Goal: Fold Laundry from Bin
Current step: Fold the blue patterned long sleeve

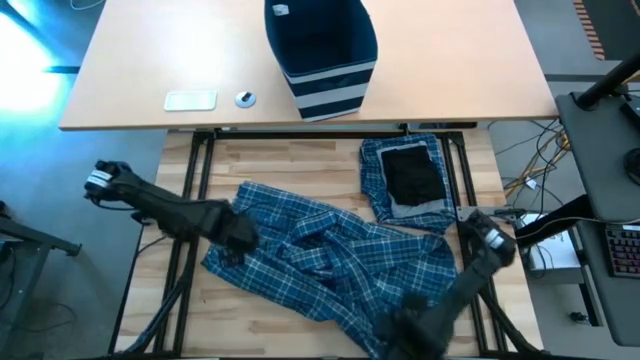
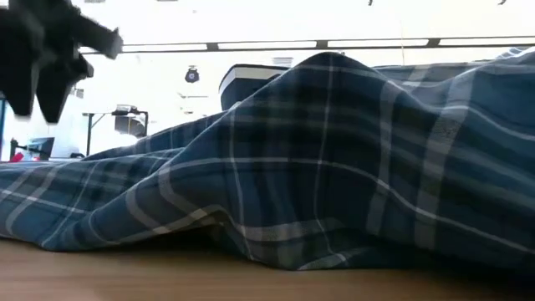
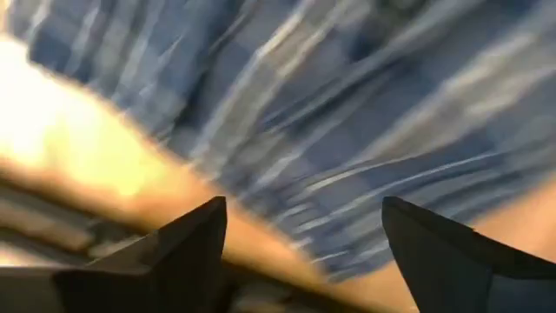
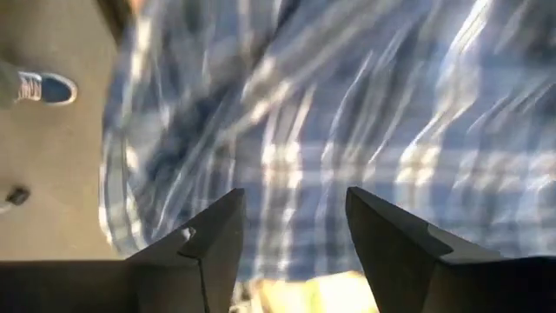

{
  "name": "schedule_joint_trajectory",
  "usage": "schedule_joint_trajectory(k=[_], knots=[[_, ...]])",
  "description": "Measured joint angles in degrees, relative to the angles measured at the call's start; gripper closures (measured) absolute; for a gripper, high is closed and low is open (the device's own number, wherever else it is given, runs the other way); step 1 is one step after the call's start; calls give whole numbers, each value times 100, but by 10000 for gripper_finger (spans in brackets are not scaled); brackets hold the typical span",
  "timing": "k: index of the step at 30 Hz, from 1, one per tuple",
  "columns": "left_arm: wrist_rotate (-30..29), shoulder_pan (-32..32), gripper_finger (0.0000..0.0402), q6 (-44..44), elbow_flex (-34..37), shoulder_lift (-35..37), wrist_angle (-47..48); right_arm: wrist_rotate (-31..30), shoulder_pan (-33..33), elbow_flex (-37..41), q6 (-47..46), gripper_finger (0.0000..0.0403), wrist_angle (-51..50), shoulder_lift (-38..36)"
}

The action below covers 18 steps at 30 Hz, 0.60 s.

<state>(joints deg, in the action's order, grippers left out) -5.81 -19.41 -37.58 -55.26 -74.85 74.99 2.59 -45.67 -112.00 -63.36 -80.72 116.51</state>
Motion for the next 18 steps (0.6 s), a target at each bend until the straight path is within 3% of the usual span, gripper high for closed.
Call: schedule_joint_trajectory(k=[4,9,12,18], knots=[[167,-638,103,-654,-271,119,-840,7,-390,925,-948,225,1016,-192],[431,-1332,119,-1287,-152,-89,-1891,-163,-525,2311,-1877,235,3150,-886],[459,-1637,128,-1395,100,-267,-2156,-172,-494,2963,-2162,228,4236,-1189],[714,-1555,139,-1353,1153,-343,-3058,157,-396,3637,-2539,212,5040,-1265]])
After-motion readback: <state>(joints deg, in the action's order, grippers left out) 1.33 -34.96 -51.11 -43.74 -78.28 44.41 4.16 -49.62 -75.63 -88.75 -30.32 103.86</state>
